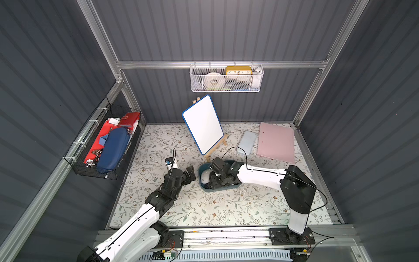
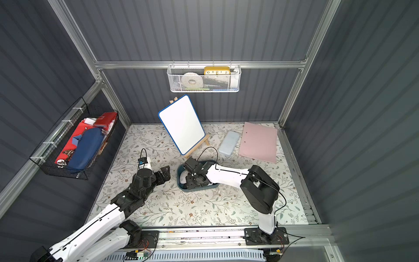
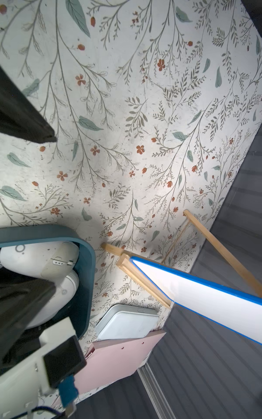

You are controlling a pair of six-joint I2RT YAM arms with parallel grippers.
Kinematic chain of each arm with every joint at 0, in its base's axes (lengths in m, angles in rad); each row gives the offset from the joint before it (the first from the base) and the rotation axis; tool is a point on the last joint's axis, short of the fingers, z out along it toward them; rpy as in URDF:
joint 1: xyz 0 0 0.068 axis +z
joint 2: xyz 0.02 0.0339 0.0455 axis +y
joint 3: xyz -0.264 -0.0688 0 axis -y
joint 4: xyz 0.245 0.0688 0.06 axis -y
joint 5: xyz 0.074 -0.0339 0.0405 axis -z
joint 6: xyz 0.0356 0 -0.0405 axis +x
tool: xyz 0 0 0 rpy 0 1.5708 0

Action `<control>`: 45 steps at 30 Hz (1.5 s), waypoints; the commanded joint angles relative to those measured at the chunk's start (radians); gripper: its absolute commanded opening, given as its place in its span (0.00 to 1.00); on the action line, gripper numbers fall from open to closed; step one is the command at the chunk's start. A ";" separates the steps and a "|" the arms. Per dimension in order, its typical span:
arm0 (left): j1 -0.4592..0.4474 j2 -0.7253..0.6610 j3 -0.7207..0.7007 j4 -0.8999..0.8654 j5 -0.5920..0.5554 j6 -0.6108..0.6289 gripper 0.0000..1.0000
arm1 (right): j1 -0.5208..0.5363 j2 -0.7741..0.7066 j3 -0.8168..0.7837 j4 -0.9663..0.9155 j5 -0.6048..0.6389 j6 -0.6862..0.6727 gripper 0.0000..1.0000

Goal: Take out the mouse from the storage box
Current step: Pick up the mouse from the storage box, then place the mouse at the center of the board.

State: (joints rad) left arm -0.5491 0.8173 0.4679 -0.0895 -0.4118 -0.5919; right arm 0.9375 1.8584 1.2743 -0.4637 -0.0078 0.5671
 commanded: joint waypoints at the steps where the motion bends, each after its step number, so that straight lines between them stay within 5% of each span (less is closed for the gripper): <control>1: 0.004 -0.001 -0.003 0.014 0.002 0.017 0.99 | 0.009 -0.042 -0.013 0.004 0.024 0.000 0.52; 16: 0.003 0.009 0.000 0.013 -0.002 0.013 0.99 | 0.026 -0.342 -0.119 -0.198 0.117 0.021 0.52; 36: 0.003 0.031 0.012 0.010 -0.001 0.012 0.99 | 0.104 -0.717 -0.488 -0.388 0.247 0.283 0.53; 41: 0.003 0.039 0.014 0.014 -0.001 0.012 1.00 | 0.092 -0.746 -0.560 -0.404 0.337 0.319 0.54; 45: 0.003 0.054 0.019 0.013 0.000 0.013 0.99 | -0.024 -0.734 -0.583 -0.361 0.315 0.257 0.55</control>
State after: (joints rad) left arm -0.5491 0.8623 0.4683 -0.0830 -0.4122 -0.5919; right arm 0.9752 1.1244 0.6998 -0.8371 0.2687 0.8448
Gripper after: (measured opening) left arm 0.994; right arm 0.646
